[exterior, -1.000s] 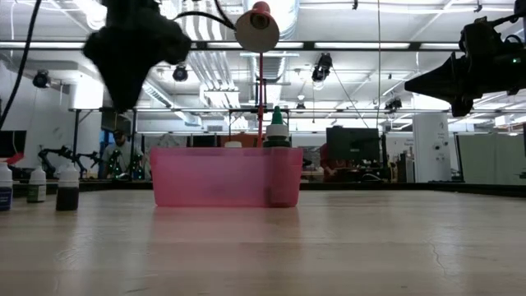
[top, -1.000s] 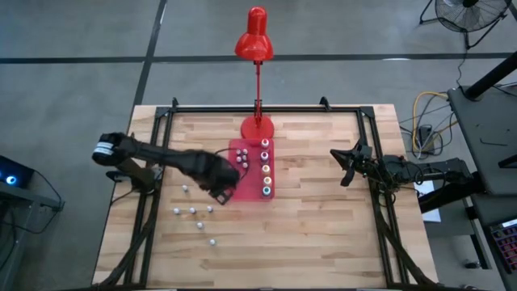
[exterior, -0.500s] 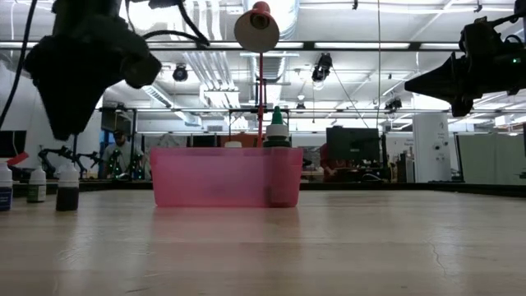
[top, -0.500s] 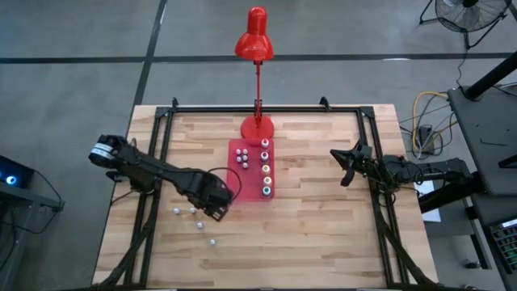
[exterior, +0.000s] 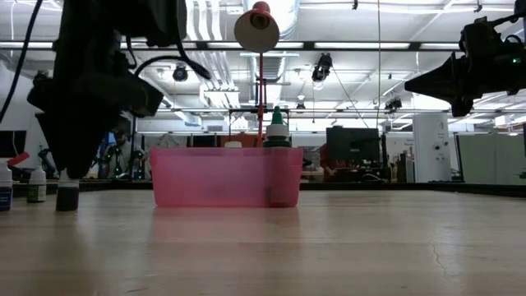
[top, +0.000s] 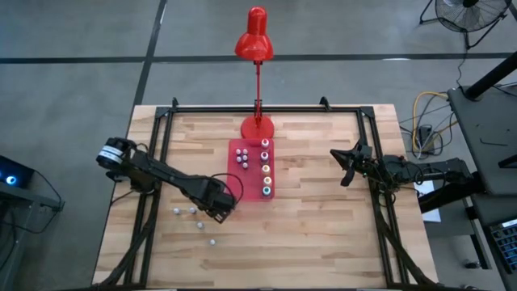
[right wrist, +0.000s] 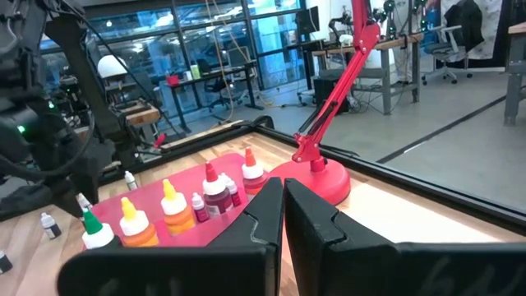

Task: Pick & Place food coloring
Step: Put the small red food coloring bottle into the pink bin

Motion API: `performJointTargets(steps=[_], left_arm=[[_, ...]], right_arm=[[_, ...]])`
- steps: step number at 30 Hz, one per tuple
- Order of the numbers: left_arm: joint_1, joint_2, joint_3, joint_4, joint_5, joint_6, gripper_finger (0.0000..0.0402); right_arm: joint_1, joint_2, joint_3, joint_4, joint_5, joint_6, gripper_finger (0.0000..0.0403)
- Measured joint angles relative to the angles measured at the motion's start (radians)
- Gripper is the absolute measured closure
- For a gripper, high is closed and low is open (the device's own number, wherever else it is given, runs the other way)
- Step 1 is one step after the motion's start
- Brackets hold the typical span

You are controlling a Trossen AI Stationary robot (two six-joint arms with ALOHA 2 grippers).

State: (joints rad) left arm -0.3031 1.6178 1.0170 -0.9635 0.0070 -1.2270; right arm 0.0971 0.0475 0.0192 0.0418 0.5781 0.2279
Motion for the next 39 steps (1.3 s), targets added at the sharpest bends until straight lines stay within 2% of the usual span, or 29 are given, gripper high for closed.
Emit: performJointTargets(steps=[7,17,20,28,39], left_arm=[[0.000,0.052,-0.016,0.059,0.010,0.026,0.0262],[0.000,0.055,-0.023,0.070,0.022,0.029,0.0264],[0.000,0.055,-0.023,0.070,0.022,0.025,0.0280],[0.001,0.055,-0.021,0.067,0.032,0.030,0.0355],[0.048,-0.021,0.020,0.046,0.014,0.189,0.0359]], right_arm=[[0.000,0.000,0.000,0.000,0.000,0.000,0.0394],[0.000,0.000,0.000,0.000,0.000,0.000,0.0394],[0.000,0.000,0.000,0.000,0.000,0.000,0.0394],[0.000,0.000,0.000,0.000,0.000,0.000,0.0394],[0.001,0.000,0.000,0.000,0.000,0.000,0.0394]])
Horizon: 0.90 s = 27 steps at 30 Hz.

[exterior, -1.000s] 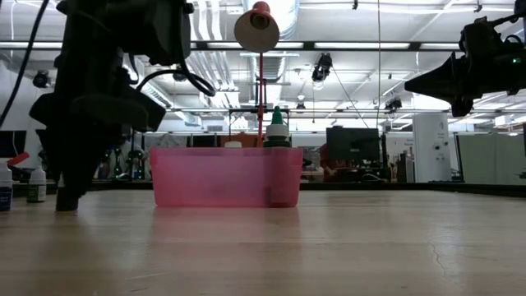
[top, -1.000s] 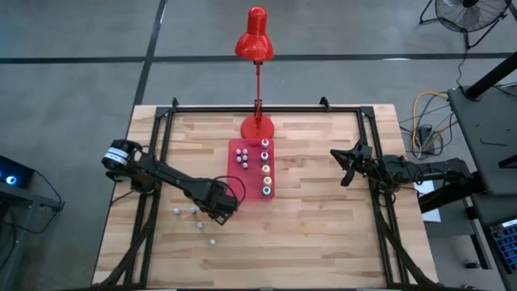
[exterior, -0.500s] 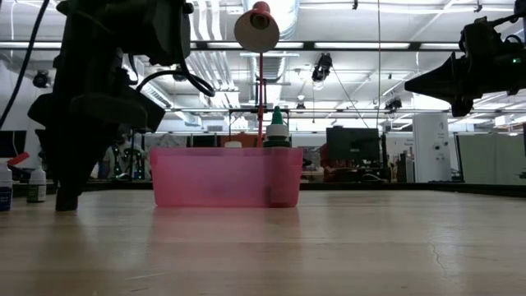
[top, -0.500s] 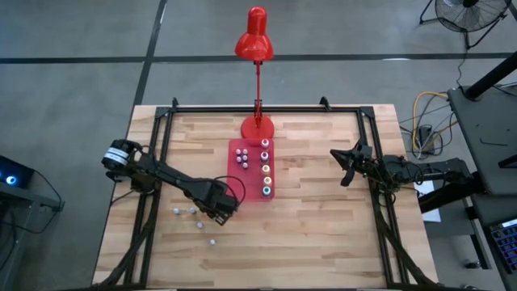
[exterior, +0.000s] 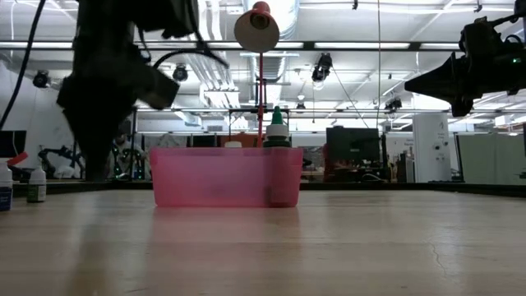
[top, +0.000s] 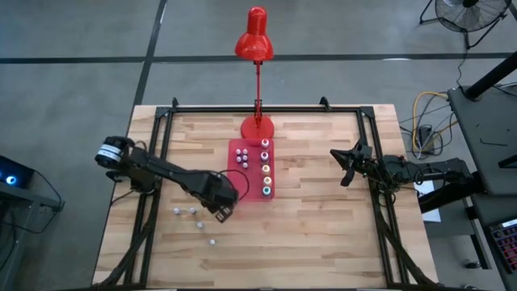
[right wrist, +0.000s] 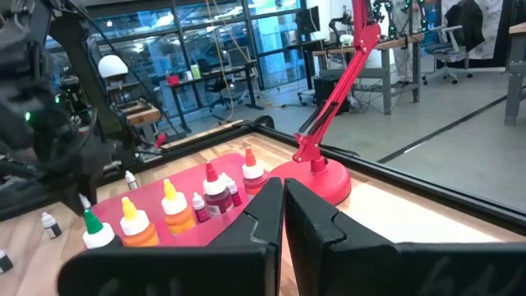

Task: Pick & Place food coloring
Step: Put the small red food coloring bottle into the pink bin

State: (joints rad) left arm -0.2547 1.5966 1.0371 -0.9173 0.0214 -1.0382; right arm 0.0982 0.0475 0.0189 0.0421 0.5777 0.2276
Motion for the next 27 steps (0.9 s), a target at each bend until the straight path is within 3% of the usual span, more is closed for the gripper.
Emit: performJointTargets(steps=[16,27], left_arm=[[0.128,-0.106,0.179,-0.178,-0.024,0.626,0.0359],[0.242,0.005,0.378,-0.246,-0.070,0.840,0.0359]], right_arm=[[0.000,0.000,0.000,0.000,0.000,0.000,0.0394],[0.000,0.000,0.000,0.000,0.000,0.000,0.0394]])
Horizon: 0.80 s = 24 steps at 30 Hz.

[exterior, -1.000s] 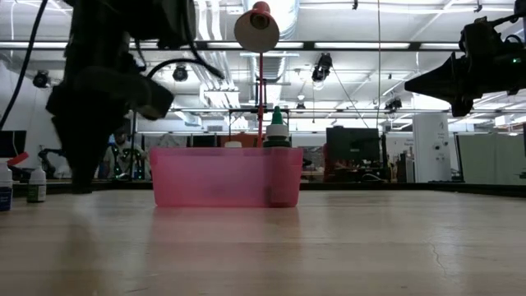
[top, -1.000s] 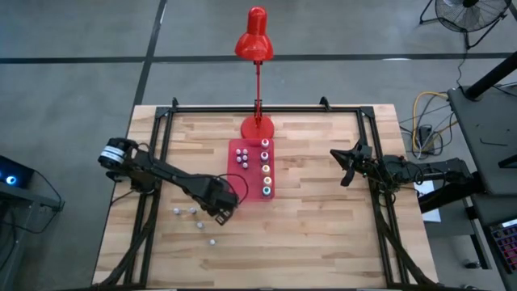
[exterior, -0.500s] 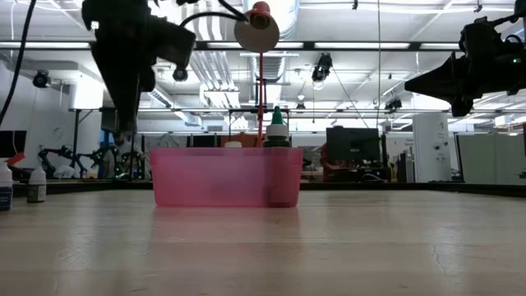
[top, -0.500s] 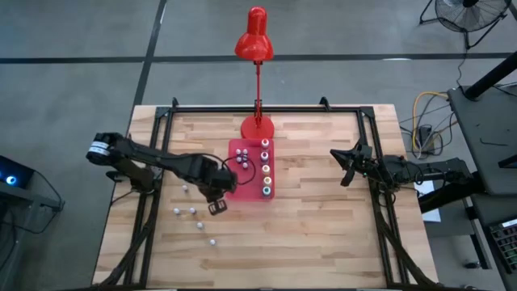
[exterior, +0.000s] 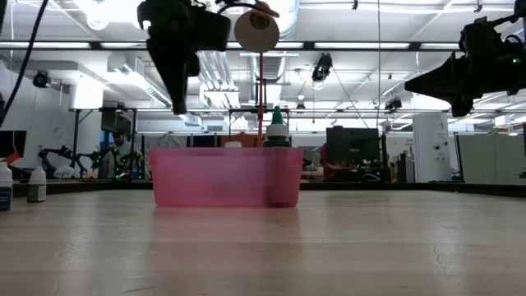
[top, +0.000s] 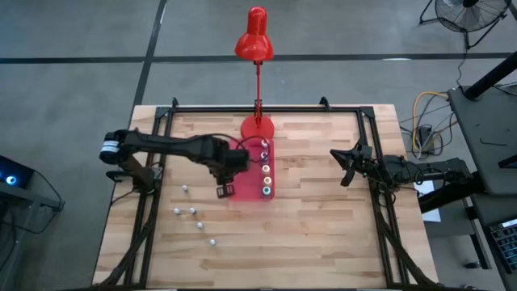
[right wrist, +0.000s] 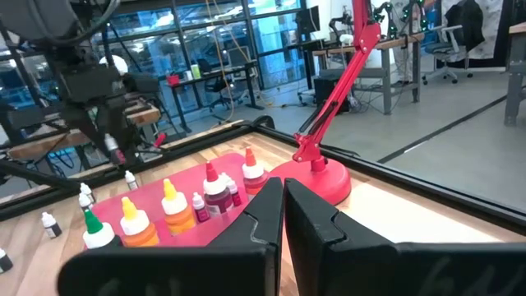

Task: Pick & Place food coloring
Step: Put the small red food coloring bottle into the pink bin

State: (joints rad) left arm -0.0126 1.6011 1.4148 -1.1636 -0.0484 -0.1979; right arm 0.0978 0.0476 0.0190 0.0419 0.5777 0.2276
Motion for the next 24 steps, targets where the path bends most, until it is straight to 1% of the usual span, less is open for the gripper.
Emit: performJointTargets(steps=[5,11,18,24], left_arm=[[0.059,0.057,0.030,0.001,-0.003,0.080,0.0359],[0.116,0.122,-0.001,0.060,-0.011,0.156,0.0359],[0.148,0.196,-0.033,0.132,-0.025,0.222,0.0359],[0.162,0.216,-0.065,0.206,-0.034,0.251,0.0359]], right_arm=[[-0.001,0.000,0.000,0.000,0.000,0.000,0.0394],[-0.001,0.000,0.000,0.000,0.000,0.000,0.0394],[0.000,0.001,0.000,0.000,0.000,0.000,0.0394],[0.000,0.001,0.000,0.000,0.000,0.000,0.0394]])
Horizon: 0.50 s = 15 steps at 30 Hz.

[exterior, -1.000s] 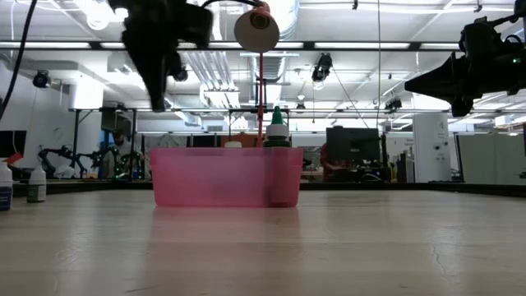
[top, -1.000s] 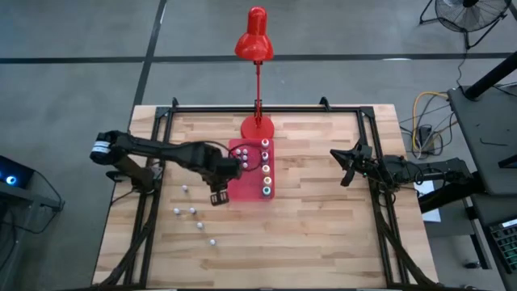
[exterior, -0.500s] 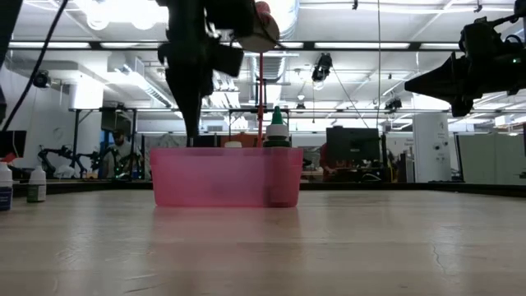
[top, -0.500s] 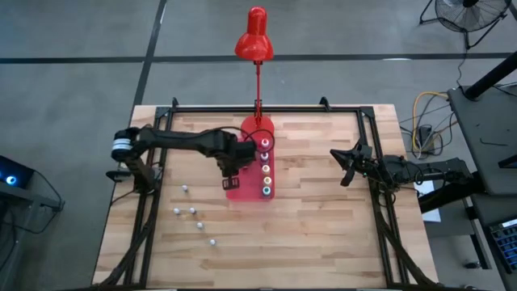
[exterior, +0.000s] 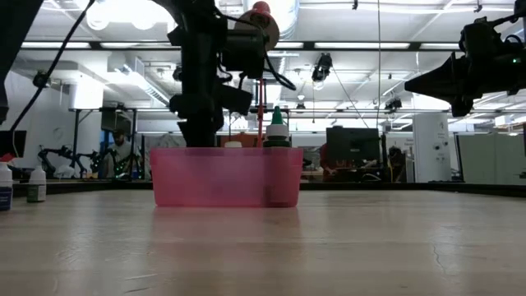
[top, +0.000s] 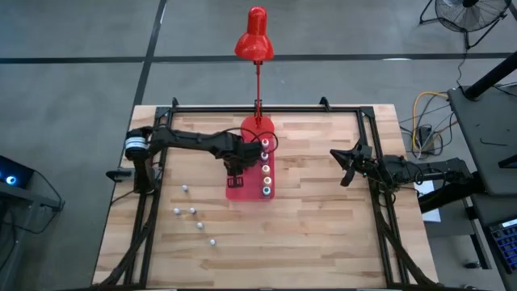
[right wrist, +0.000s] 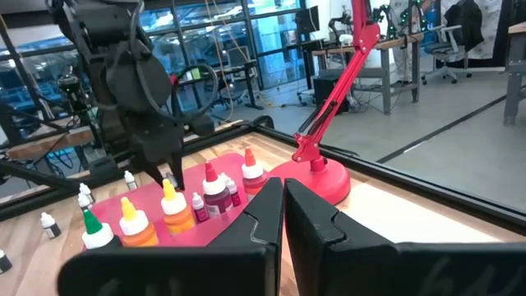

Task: Pick & Place food coloring
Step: Put the small red food coloring bottle into the pink bin

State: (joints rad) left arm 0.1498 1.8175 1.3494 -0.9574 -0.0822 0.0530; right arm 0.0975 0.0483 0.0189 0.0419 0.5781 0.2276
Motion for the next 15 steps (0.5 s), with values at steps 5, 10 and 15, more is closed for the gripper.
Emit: performJointTargets(steps=[5,10,15], left_arm=[[0.003,0.000,-0.058,0.059,0.001,0.018,0.0359],[0.003,0.000,-0.083,0.119,0.002,0.043,0.0359],[0.009,0.002,-0.104,0.142,0.002,0.064,0.0359]], right_arm=[[0.000,0.000,0.000,0.000,0.000,0.000,0.0394],[0.001,0.000,0.000,0.000,0.000,0.000,0.0394],[0.000,0.000,0.000,0.000,0.000,0.000,0.0394]])
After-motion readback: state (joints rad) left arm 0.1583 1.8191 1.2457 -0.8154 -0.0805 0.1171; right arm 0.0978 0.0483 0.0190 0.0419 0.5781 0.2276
